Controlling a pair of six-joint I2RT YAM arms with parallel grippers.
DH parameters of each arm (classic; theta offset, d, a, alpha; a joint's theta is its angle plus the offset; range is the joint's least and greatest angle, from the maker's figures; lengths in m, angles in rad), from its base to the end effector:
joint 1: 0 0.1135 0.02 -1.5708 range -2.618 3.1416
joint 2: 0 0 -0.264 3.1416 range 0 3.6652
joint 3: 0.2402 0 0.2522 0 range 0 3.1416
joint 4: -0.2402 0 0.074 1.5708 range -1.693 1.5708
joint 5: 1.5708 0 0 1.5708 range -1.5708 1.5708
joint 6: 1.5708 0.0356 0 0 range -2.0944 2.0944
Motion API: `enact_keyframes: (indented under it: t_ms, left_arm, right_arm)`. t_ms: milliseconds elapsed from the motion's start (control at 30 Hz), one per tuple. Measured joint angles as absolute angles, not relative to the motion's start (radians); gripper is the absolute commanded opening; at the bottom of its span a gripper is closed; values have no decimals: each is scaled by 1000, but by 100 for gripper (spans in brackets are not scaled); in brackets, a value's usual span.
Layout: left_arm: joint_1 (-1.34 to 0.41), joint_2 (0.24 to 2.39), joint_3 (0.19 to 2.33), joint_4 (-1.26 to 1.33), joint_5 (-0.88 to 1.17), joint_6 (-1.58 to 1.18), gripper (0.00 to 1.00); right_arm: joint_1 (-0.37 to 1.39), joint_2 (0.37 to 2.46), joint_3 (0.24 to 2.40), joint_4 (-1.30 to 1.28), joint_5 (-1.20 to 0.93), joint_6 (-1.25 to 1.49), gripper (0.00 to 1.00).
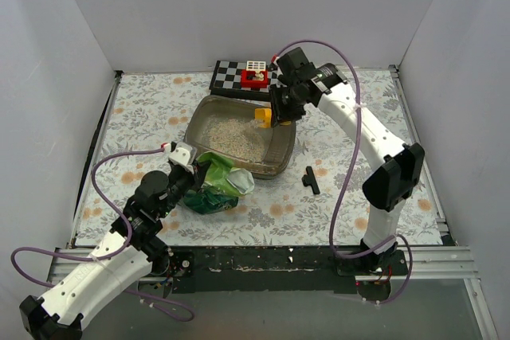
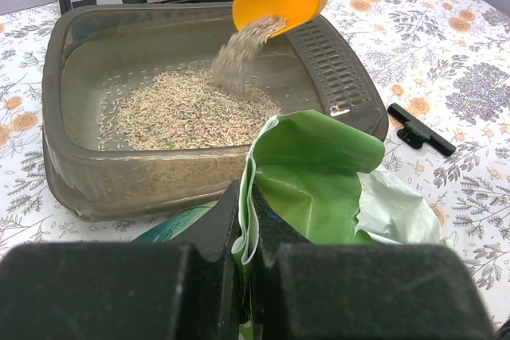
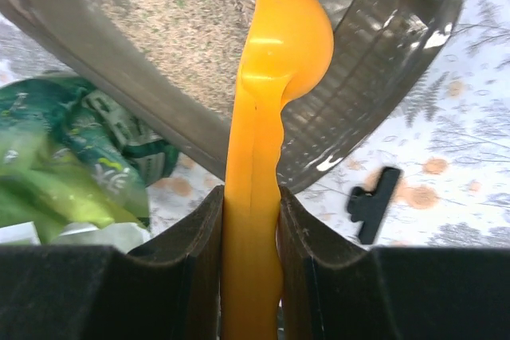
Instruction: Fill the litter box with clean litter
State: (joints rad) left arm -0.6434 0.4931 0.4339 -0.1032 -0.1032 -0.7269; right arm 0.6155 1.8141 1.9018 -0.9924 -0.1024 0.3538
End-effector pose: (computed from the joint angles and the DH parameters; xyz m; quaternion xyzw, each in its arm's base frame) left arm 0.1170 -0.0832 0.2662 -0.0651 0.7591 -0.3787 0.5255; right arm 0.3163 0.2281 0.3649 -0.1397 0.9336 0.1949 0.2664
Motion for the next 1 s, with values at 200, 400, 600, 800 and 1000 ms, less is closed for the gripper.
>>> enact_keyframes:
  t_ms: [200, 400, 600, 800, 1000]
  left_arm:
    - [-644, 496, 434, -104, -103, -732, 0]
    - [-643, 501, 435, -104, -97, -734, 0]
    - [-643, 503, 435, -105, -93, -738, 0]
    - [-643, 521, 435, -105, -89, -740, 0]
    - [-644, 521, 436, -105, -91, -740, 0]
  right_arm:
    - [712, 1906, 2124, -1195, 62, 272, 1]
    - [772, 1870, 2116, -1258, 115, 267, 1]
    - [784, 1585, 1895, -1213, 104, 308, 1]
    - [782, 1272, 1731, -1148, -59, 345, 1]
    - [784, 1205, 1639, -1118, -214, 368, 1]
